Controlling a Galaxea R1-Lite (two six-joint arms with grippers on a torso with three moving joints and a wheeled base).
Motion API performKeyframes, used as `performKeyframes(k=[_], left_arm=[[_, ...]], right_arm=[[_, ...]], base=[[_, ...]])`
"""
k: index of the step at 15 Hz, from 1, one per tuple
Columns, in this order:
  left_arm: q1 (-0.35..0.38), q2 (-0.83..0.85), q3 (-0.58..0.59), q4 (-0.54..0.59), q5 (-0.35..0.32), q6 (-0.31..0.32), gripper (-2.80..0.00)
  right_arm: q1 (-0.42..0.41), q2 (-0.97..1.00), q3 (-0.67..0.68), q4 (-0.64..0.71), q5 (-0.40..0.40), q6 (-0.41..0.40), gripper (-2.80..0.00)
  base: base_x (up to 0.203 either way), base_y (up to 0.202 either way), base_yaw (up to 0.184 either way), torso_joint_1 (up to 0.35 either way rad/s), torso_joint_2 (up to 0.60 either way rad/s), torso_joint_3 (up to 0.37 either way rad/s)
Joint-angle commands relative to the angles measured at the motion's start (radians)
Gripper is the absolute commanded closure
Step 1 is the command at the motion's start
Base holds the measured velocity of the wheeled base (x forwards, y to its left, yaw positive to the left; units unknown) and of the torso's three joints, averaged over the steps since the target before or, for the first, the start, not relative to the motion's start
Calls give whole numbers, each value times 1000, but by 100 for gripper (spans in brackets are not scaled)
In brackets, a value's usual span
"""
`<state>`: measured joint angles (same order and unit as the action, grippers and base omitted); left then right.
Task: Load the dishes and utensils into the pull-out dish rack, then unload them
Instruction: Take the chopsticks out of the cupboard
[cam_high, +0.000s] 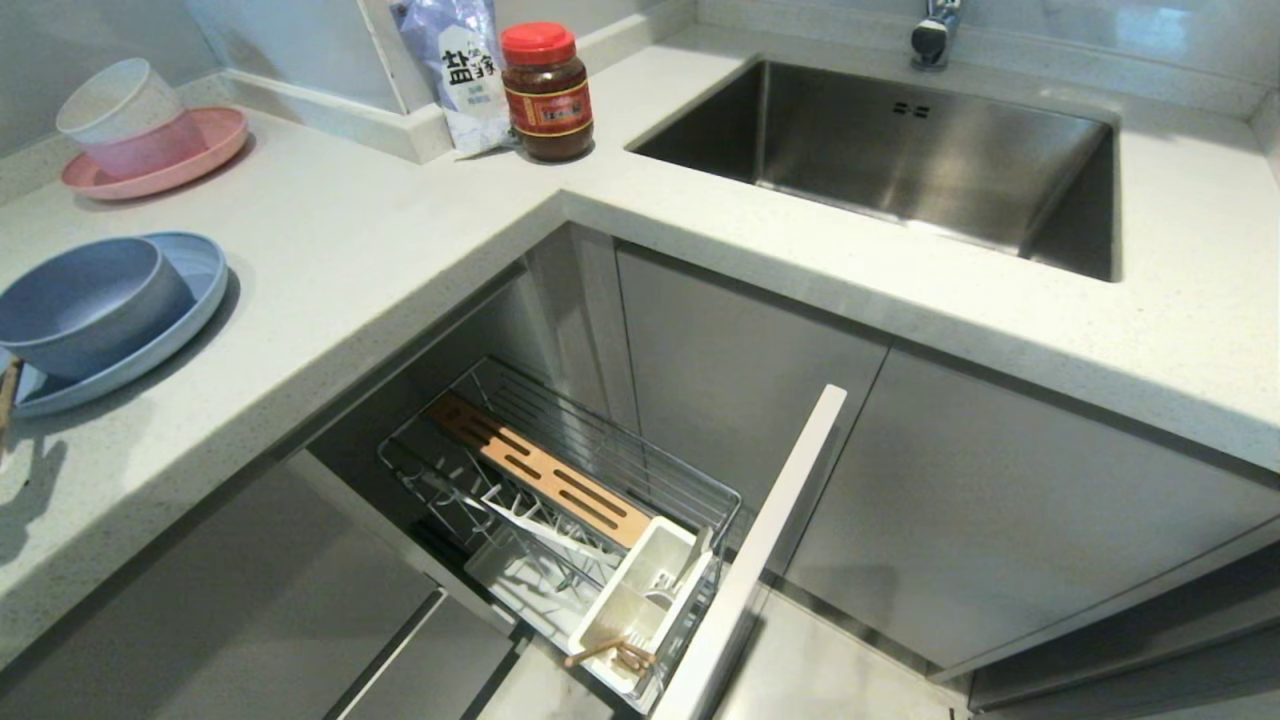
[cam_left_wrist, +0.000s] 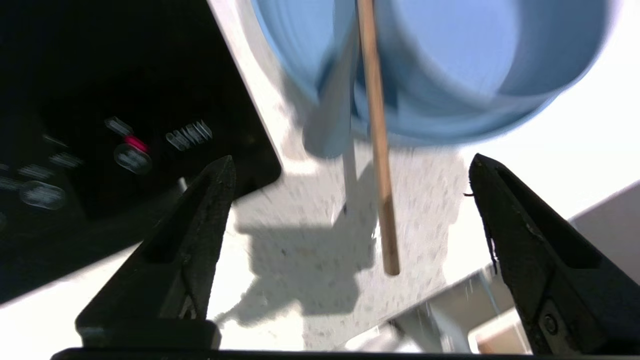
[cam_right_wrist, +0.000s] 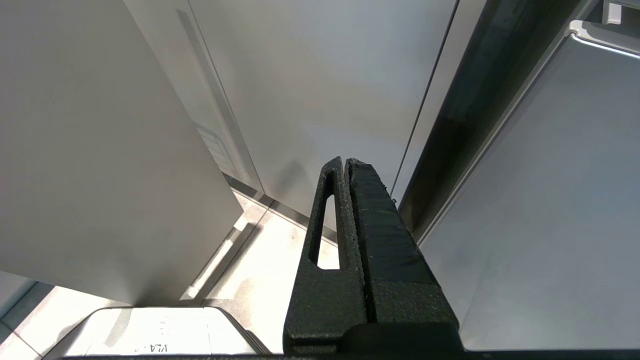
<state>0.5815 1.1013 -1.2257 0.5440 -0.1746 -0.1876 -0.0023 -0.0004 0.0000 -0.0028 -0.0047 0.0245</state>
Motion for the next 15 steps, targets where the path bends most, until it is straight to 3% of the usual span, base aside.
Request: performKeyframes(k=[1,3,5,9,11,12,15], left_arm=[[-3,-65,-9,-113,68,-49,0],[-24,-90,-31,-271,162,-98,0],[-84,-92,-104,-376,207,-118,0],[-306,-38,-306,-410,251,-210,0],[-415,21,-390,-379,295,-305,0],[-494,49,-427,-325,306,-382,0],[-707,186,-534,-113,315,-490,0]], right_arm=[[1,-4,2,0,0,0,0],[-1,-4,2,0,0,0,0],[1,-4,2,0,0,0,0],[0,-4,2,0,0,0,0],[0,-4,2,0,0,0,0],[-1,-4,2,0,0,0,0],[-1,-4,2,0,0,0,0]], base=[[0,0,0,0,0,0],[0,0,0,0,0,0],[0,0,0,0,0,0],[0,0,0,0,0,0],[0,0,0,0,0,0],[0,0,0,0,0,0],[0,0,0,0,0,0]])
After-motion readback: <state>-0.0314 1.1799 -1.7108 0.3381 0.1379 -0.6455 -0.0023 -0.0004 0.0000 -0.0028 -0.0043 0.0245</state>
